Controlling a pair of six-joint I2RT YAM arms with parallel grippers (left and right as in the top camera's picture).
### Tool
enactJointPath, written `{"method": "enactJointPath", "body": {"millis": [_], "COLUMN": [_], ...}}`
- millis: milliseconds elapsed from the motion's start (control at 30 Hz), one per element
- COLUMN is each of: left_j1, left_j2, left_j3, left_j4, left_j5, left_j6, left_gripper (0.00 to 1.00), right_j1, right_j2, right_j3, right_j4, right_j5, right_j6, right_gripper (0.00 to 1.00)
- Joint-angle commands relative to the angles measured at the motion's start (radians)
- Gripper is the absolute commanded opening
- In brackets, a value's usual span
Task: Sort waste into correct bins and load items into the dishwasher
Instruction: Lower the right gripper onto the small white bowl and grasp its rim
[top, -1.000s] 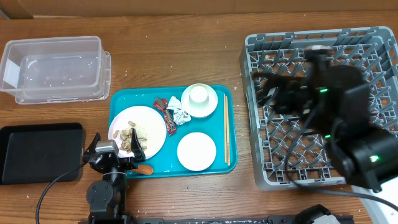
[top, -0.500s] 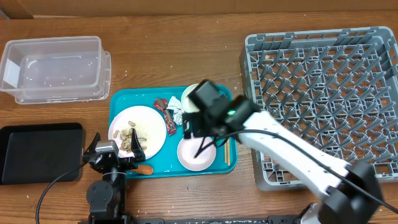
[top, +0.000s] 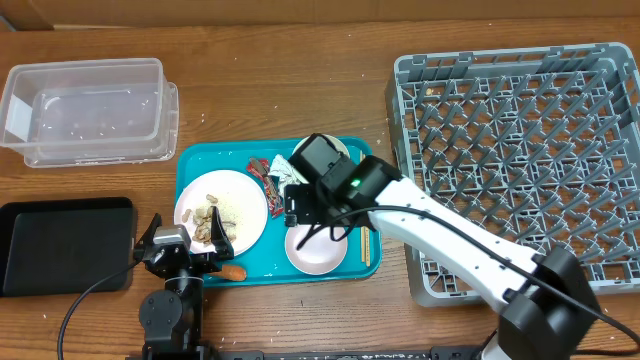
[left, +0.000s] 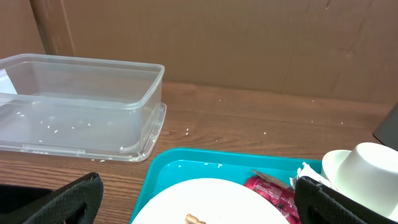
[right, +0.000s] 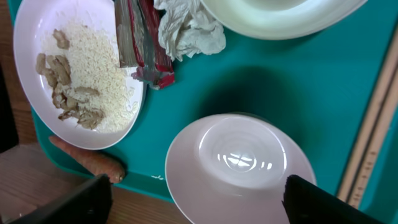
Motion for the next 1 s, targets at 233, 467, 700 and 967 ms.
{"method": "enactJointPath", "body": {"millis": [233,467,700,967], "left_j1": [0.003,0.003,0.003,0.003], "left_j2": [-0.012,-0.012,-0.012,-0.012], "left_j3": [-0.004,-0.004,-0.004,-0.004], "left_j4": [0.002,0.002,0.002,0.002], "left_j5": [0.002,0.002,0.002,0.002], "left_j6": [0.019,0.019,0.019,0.019], "left_gripper": [1.0,1.0,1.0,1.0], "right_j1": [0.063,0.071,0.09,0.09], "right_j2": [0.089,0.124,0.198,0.263], "right_j3": [0.03,0.029,0.029,0.029], "right_j4": [0.034,0.048,0.084,0.094], "right_j5": [0.018,0.047,0.021,0.021], "right_j6": [0.159,0.198,0.2,0.195], "right_gripper": [0.81,0.7,0.67,0.61]}}
